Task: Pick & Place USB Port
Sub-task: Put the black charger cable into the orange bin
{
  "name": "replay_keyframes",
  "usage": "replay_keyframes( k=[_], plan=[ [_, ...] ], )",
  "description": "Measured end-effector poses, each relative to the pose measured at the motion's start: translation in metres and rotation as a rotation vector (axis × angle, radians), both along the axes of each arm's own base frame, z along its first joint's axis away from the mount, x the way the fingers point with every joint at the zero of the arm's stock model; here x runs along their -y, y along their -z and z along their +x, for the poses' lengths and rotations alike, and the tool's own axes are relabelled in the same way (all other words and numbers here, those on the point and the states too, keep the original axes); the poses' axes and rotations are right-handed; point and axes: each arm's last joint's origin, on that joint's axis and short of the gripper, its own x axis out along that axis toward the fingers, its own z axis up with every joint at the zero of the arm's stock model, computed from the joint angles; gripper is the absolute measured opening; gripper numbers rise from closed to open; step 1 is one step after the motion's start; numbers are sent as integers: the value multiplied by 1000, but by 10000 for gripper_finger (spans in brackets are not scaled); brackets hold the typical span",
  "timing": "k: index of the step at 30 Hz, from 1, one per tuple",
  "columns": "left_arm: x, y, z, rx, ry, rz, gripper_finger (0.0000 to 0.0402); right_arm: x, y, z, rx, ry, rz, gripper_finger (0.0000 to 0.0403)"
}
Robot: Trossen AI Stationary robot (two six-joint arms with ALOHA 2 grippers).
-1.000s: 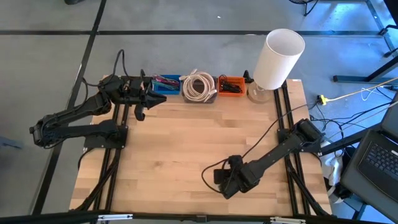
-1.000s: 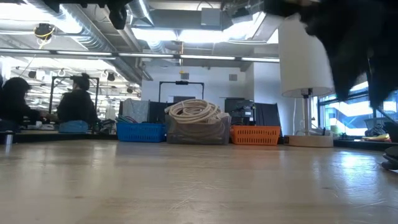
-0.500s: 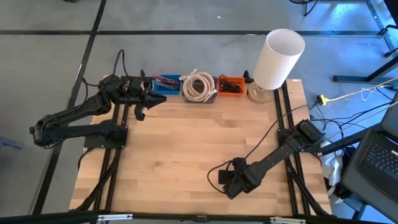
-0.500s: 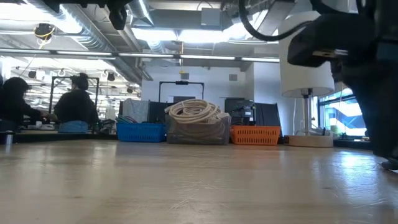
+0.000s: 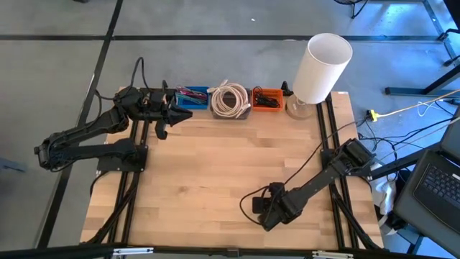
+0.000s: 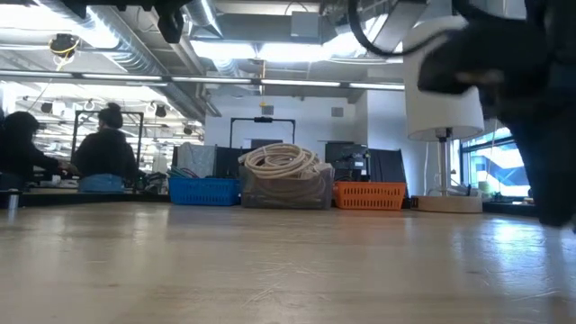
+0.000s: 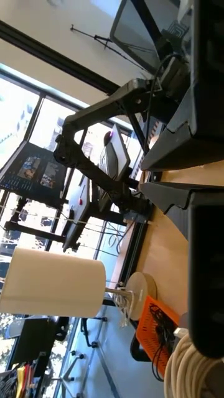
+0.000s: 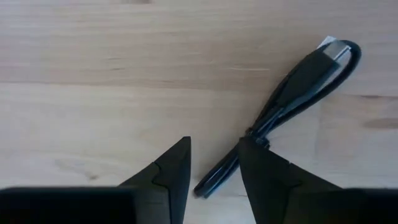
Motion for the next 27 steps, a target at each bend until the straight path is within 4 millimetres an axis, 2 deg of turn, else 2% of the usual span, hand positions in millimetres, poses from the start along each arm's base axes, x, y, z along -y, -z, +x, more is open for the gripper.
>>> replay_keyframes(
  k=[8, 17, 22, 27],
  plan=[
    [0, 0, 0, 0, 0, 1, 31, -5, -21, 3, -27, -6, -21, 136],
    [0, 0, 0, 0, -1, 19, 31, -8, -20, -6, -101, 3, -11, 136],
    [0, 0, 0, 0, -1, 19, 31, -4, -8, -10, -122, 7, -10, 136],
    [0, 0, 0, -1, -1, 18, 31, -3, 11, -11, -65, 4, 39, 136]
  ],
)
